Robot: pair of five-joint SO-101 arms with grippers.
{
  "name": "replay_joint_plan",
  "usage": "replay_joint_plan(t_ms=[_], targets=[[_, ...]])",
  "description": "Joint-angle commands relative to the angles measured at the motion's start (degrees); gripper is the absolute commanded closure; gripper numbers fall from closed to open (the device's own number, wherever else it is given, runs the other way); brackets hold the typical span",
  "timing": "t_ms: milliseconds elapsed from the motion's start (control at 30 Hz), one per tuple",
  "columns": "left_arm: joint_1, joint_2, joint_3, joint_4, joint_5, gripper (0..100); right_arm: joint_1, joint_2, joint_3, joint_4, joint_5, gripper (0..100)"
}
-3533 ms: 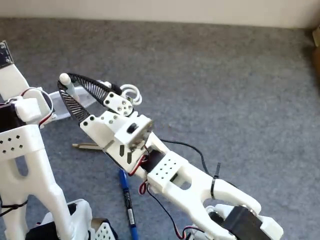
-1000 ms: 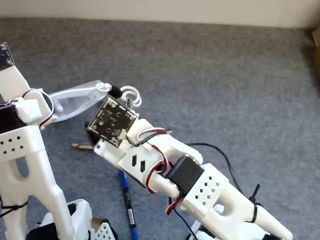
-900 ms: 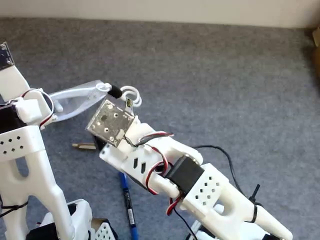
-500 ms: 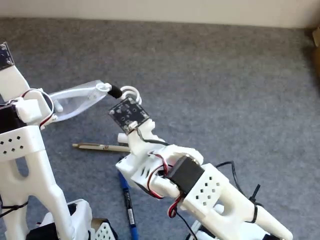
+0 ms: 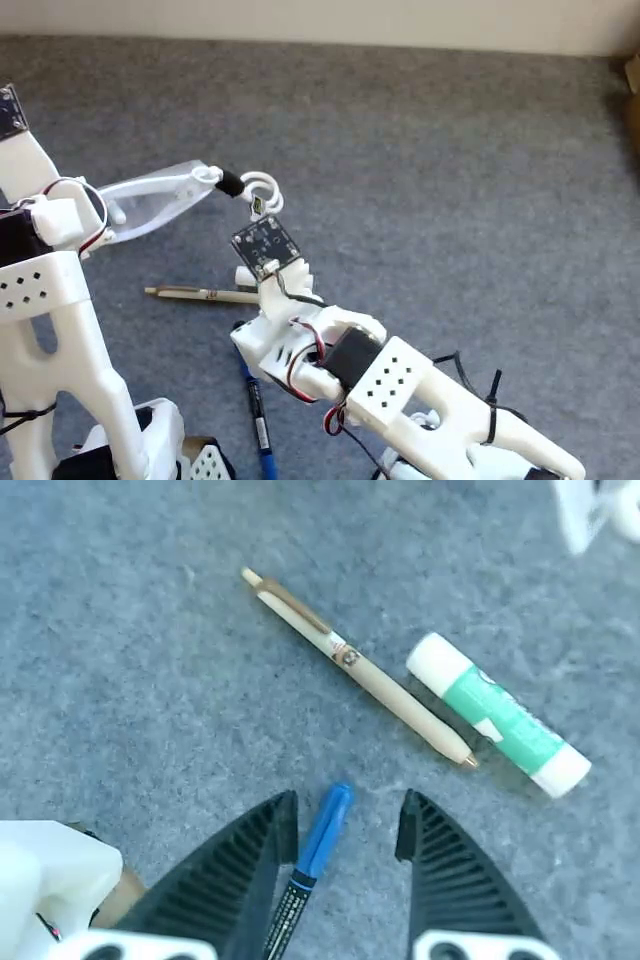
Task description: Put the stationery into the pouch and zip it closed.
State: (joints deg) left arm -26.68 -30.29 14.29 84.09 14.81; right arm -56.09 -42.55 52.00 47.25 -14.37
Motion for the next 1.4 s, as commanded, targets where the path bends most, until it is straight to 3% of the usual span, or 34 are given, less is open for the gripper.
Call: replay_joint_plan(t_ms=[0, 533, 933, 1200, 1367], targets=[[-2.07, -1.71, -0.84, -0.88, 0.79, 99, -2.24, -1.54, -0.48, -3.38, -0.62, 84.3], [-2.33, -1.71, -0.40, -0.70, 0.70, 99, -3.38, 26.77, -9.54, -3.91, -4.13, 84.3], [-2.33, -1.71, -0.40, -0.70, 0.44, 99, -3.56, 39.69, -16.40, -3.91, -4.13, 84.3], [-2.33, -1.71, -0.40, -0.70, 0.44, 99, -6.02, 40.84, -15.87, -3.65, -3.87, 84.4], [-2.33, -1.71, -0.40, -0.70, 0.35, 99, -6.90, 40.92, -15.78, -3.65, -3.78, 94.2]])
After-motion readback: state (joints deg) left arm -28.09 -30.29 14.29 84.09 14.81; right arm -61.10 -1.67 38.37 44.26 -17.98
